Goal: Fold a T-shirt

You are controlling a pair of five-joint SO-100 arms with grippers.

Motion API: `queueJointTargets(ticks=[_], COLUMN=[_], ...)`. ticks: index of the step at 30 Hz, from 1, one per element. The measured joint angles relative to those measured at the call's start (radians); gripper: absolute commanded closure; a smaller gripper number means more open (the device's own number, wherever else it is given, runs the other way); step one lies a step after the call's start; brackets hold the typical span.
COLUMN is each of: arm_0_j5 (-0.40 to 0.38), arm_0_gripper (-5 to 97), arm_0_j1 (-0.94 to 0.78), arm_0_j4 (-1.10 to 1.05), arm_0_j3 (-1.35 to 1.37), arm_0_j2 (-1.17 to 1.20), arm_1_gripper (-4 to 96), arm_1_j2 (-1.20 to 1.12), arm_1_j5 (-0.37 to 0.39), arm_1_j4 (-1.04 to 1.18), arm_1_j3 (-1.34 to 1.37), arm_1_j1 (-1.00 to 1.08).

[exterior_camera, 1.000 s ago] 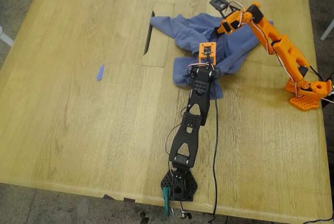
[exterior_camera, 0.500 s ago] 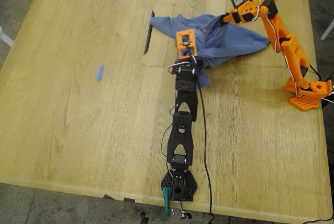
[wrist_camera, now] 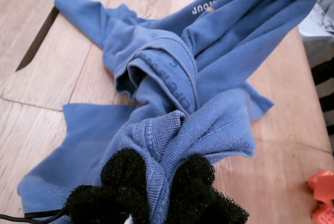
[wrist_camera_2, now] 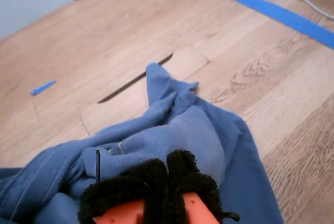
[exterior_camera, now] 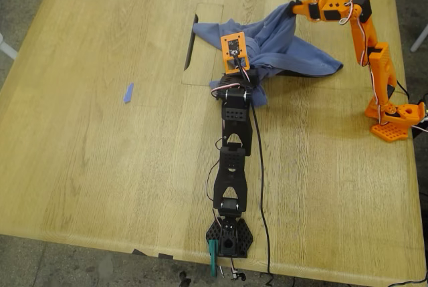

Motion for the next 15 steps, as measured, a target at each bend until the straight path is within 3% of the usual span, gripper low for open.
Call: queueJointTargets(ticks=[15], arm_0_j5=[0.008], arm_0_gripper=[92], arm_0_j1=[0.0], arm_0_j4=[-0.199], arm_0_j3=[0.0], arm_0_j2=[0.035], arm_1_gripper=[91.5], arm_1_j2=[0.094], arm_1_j5=[0.0], arm_1_j4=[-0.126], arm_1_j3=[0.0], arm_1_j1=[-0.002])
